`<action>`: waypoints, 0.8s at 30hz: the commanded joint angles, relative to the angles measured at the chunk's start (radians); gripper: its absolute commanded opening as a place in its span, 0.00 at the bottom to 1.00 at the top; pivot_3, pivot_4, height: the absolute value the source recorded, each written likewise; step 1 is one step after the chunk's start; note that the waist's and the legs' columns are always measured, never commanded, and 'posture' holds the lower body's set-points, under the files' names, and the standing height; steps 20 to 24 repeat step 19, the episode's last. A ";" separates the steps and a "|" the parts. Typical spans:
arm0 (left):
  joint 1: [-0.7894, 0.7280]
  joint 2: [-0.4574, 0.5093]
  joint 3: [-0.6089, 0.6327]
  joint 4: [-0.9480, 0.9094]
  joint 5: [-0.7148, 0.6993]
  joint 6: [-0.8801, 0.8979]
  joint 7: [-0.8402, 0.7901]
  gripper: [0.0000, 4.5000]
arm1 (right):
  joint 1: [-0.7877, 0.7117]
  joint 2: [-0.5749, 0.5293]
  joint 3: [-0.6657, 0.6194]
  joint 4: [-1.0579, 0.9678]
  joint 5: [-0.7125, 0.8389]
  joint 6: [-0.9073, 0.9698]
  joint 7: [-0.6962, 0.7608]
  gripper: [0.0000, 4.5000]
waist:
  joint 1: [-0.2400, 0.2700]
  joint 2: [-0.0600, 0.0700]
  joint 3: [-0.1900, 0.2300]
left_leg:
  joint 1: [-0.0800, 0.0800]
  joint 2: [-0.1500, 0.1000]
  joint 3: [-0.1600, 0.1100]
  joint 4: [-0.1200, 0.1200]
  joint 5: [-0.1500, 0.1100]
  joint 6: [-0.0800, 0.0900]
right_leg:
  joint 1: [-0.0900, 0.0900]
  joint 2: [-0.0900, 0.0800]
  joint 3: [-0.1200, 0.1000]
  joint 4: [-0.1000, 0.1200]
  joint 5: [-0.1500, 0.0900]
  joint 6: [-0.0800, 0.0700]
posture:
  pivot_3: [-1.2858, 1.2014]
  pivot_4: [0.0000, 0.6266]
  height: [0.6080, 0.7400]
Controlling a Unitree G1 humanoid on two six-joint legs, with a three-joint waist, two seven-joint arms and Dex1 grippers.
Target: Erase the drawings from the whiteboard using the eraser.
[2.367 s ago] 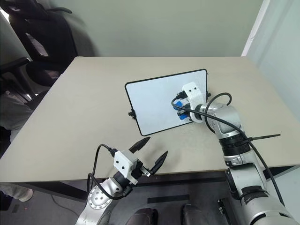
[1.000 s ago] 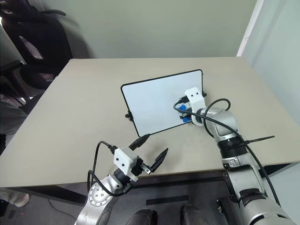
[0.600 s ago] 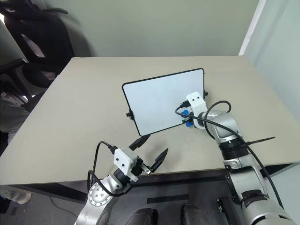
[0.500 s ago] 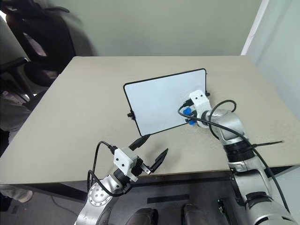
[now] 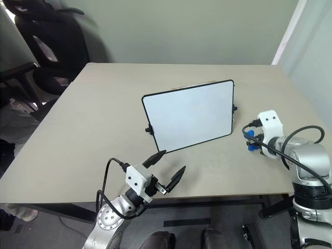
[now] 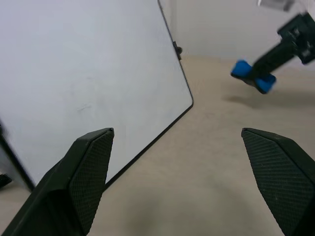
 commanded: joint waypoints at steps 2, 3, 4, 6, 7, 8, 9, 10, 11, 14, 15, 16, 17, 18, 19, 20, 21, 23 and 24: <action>-0.006 0.002 0.003 -0.035 -0.011 -0.003 -0.006 1.00 | 0.014 -0.004 -0.023 0.032 -0.004 -0.065 -0.013 0.23 | -0.008 0.002 0.000 | 0.001 0.000 0.000 0.000 0.000 0.000 | 0.000 0.000 0.000 0.001 -0.001 0.001 | 0.52 0.24 0.99; -0.008 0.003 0.005 -0.034 -0.013 -0.003 -0.008 1.00 | 0.016 -0.003 -0.019 0.043 -0.010 -0.081 -0.019 0.30 | -0.008 0.002 0.001 | 0.001 0.000 0.000 0.000 0.000 0.000 | -0.001 0.000 0.000 0.001 -0.001 0.001 | 0.52 0.24 0.99; -0.009 0.004 0.007 -0.033 -0.013 -0.004 -0.009 1.00 | 0.018 -0.002 -0.021 0.048 -0.015 -0.100 -0.026 0.39 | -0.008 0.001 0.001 | 0.001 0.000 0.000 0.000 0.001 0.001 | -0.001 0.000 0.000 0.001 -0.001 0.001 | 0.52 0.24 0.99; -0.013 0.007 0.011 -0.026 -0.015 -0.007 -0.013 1.00 | 0.031 -0.012 -0.028 0.034 -0.010 -0.108 -0.022 0.54 | -0.008 0.001 0.001 | 0.000 0.000 0.000 0.000 0.002 0.003 | -0.001 0.001 0.000 0.001 -0.001 0.001 | 0.52 0.24 0.99; -0.017 0.008 0.013 -0.020 -0.015 -0.009 -0.015 1.00 | 0.044 -0.020 -0.039 0.017 -0.006 -0.116 -0.017 0.61 | -0.007 0.001 0.001 | 0.000 0.000 0.000 0.000 0.002 0.003 | -0.001 0.001 0.000 0.001 -0.001 0.001 | 0.52 0.24 0.99; -0.020 0.008 0.013 -0.016 -0.015 -0.010 -0.017 1.00 | 0.059 -0.030 -0.050 -0.003 -0.001 -0.124 -0.008 0.61 | -0.006 0.002 0.001 | 0.000 0.000 0.000 0.000 0.002 0.003 | -0.001 0.001 0.000 0.001 -0.001 0.001 | 0.52 0.24 0.99; -0.024 0.009 0.015 -0.011 -0.016 -0.012 -0.020 1.00 | 0.069 -0.034 -0.056 -0.015 0.002 -0.132 -0.004 0.61 | -0.004 0.002 0.001 | 0.001 0.000 0.000 0.000 0.002 0.003 | -0.002 0.001 0.000 0.001 -0.001 0.001 | 0.52 0.24 0.99; -0.029 0.010 0.016 -0.005 -0.017 -0.012 -0.023 1.00 | 0.078 -0.039 -0.061 -0.028 0.006 -0.141 0.000 0.61 | -0.001 0.002 0.001 | 0.000 0.000 0.000 0.001 0.002 0.004 | -0.002 0.000 0.000 0.001 -0.001 0.001 | 0.52 0.24 0.99; -0.033 0.010 0.014 0.000 -0.016 -0.013 -0.025 1.00 | 0.098 -0.050 -0.068 -0.051 0.007 -0.161 0.007 0.61 | 0.000 0.002 0.000 | 0.000 0.000 0.000 0.001 0.002 0.004 | -0.002 0.000 0.000 0.001 -0.001 0.001 | 0.52 0.24 0.99; -0.049 0.008 0.008 -0.003 -0.010 -0.026 -0.028 1.00 | 0.191 -0.075 -0.130 -0.148 0.020 -0.257 0.039 0.61 | 0.007 0.002 0.000 | -0.001 0.000 0.000 0.002 0.002 0.003 | 0.000 0.000 0.000 0.000 -0.001 0.001 | 0.52 0.24 0.99; -0.053 0.011 -0.003 -0.011 -0.002 -0.029 -0.033 1.00 | 0.216 -0.077 -0.153 -0.175 0.028 -0.283 0.047 0.61 | 0.008 0.002 0.000 | -0.001 0.000 0.000 0.003 0.002 0.003 | 0.000 0.000 0.001 0.000 -0.001 0.001 | 0.52 0.24 0.99; -0.054 0.012 -0.014 -0.018 0.008 -0.032 -0.034 1.00 | 0.234 -0.076 -0.172 -0.196 0.038 -0.297 0.054 0.61 | 0.008 0.002 0.000 | -0.001 0.000 0.000 0.003 0.002 0.004 | 0.001 0.000 0.001 0.000 -0.002 0.001 | 0.52 0.24 0.99; -0.053 0.013 -0.024 -0.025 0.018 -0.032 -0.032 1.00 | 0.250 -0.074 -0.190 -0.214 0.047 -0.311 0.060 0.61 | 0.007 0.002 0.000 | -0.002 0.000 0.000 0.003 0.001 0.004 | 0.002 0.000 0.001 0.000 -0.003 0.002 | 0.52 0.24 0.99; -0.051 0.013 -0.030 -0.032 0.024 -0.031 -0.030 1.00 | 0.262 -0.072 -0.202 -0.228 0.053 -0.318 0.063 0.61 | 0.007 0.002 0.000 | -0.002 0.000 0.000 0.003 0.000 0.005 | 0.004 0.000 0.001 0.000 -0.005 0.003 | 0.52 0.24 0.99; -0.050 0.012 -0.033 -0.036 0.027 -0.030 -0.027 1.00 | 0.268 -0.072 -0.207 -0.235 0.058 -0.321 0.063 0.61 | 0.007 0.002 0.000 | -0.001 0.000 0.000 0.003 -0.001 0.005 | 0.006 0.000 0.001 0.000 -0.007 0.003 | 0.52 0.24 0.99; -0.050 0.012 -0.033 -0.036 0.027 -0.030 -0.027 1.00 | 0.268 -0.072 -0.207 -0.235 0.058 -0.321 0.063 0.61 | 0.007 0.002 0.000 | -0.001 0.000 0.000 0.003 -0.001 0.005 | 0.006 0.000 0.001 0.000 -0.007 0.003 | 0.52 0.24 0.99; -0.050 0.012 -0.033 -0.036 0.027 -0.030 -0.027 1.00 | 0.268 -0.072 -0.207 -0.235 0.058 -0.321 0.063 0.61 | 0.007 0.002 0.000 | -0.001 0.000 0.000 0.003 -0.001 0.005 | 0.006 0.000 0.001 0.000 -0.007 0.003 | 0.52 0.24 0.99; -0.050 0.012 -0.033 -0.036 0.027 -0.030 -0.027 1.00 | 0.268 -0.072 -0.207 -0.235 0.058 -0.321 0.063 0.61 | 0.007 0.002 0.000 | -0.001 0.000 0.000 0.003 -0.001 0.005 | 0.006 0.000 0.001 0.000 -0.007 0.003 | 0.52 0.24 0.99; -0.050 0.012 -0.033 -0.036 0.027 -0.030 -0.027 1.00 | 0.268 -0.072 -0.207 -0.235 0.058 -0.321 0.063 0.61 | 0.007 0.002 0.000 | -0.001 0.000 0.000 0.003 -0.001 0.005 | 0.006 0.000 0.001 0.000 -0.007 0.003 | 0.52 0.24 0.99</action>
